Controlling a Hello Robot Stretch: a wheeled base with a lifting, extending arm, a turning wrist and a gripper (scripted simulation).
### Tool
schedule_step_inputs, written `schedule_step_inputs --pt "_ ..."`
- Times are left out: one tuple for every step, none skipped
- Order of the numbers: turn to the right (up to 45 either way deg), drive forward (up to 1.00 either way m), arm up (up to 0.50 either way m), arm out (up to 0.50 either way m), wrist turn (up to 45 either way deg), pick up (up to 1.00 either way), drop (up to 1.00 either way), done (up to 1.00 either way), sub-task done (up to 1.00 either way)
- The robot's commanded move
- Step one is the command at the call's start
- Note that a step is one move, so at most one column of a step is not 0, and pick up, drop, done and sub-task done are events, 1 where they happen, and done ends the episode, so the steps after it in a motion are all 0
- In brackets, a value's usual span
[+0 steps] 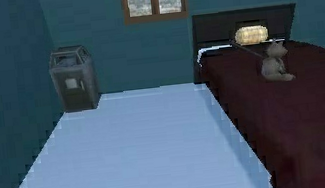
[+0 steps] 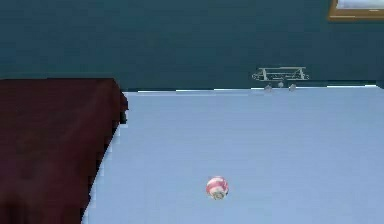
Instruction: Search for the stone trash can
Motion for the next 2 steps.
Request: schedule_step_inputs --pt "-9.0 0.0 0.0 0.0 0.0 0.0 0.0 0.0 0.0" --pt "0.0 1.0 0.0 0.0 0.0 0.0 0.0 0.0 0.0"
